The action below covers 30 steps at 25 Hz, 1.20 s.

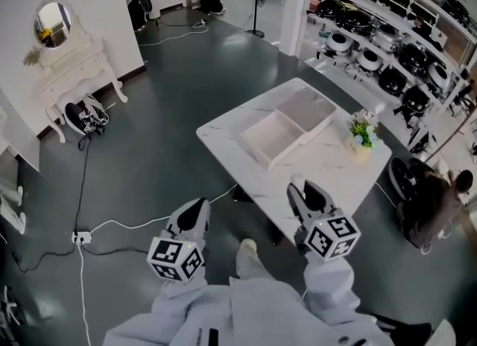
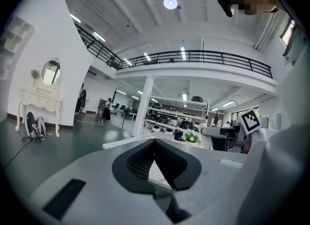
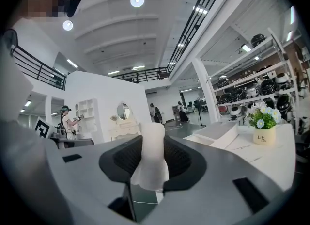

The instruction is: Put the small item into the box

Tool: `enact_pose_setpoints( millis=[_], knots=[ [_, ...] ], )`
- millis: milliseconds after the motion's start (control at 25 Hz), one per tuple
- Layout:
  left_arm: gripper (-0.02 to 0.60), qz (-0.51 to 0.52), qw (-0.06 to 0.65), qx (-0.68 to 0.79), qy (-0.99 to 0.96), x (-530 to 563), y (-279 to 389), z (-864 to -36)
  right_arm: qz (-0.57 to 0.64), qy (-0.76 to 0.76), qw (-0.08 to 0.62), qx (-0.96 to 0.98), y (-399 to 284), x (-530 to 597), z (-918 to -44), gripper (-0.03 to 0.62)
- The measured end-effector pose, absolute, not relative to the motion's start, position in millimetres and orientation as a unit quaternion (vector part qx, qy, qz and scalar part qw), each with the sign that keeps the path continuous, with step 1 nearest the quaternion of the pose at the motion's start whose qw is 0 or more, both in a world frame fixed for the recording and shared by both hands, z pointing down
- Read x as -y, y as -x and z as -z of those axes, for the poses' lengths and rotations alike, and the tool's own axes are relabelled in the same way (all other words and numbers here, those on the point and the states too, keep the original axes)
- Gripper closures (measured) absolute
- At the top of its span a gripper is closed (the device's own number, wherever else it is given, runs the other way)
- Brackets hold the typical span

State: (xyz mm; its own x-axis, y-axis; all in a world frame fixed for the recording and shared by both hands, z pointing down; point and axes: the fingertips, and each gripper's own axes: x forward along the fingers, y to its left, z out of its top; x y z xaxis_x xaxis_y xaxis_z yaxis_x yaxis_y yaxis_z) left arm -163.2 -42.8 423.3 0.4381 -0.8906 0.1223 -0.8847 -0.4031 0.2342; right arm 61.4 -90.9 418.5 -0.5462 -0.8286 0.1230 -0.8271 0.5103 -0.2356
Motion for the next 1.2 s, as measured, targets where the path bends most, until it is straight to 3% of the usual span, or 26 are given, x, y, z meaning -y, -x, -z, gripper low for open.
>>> enact_pose_setpoints(
  millis=[1200],
  knots=[
    [0.583,-0.031,0.194,0.505,-0.841,244.3,127.1,-477.0,0.199,0.464,-0.01,-0.863,-66.0,303.7,-462.5,0.476]
  ],
)
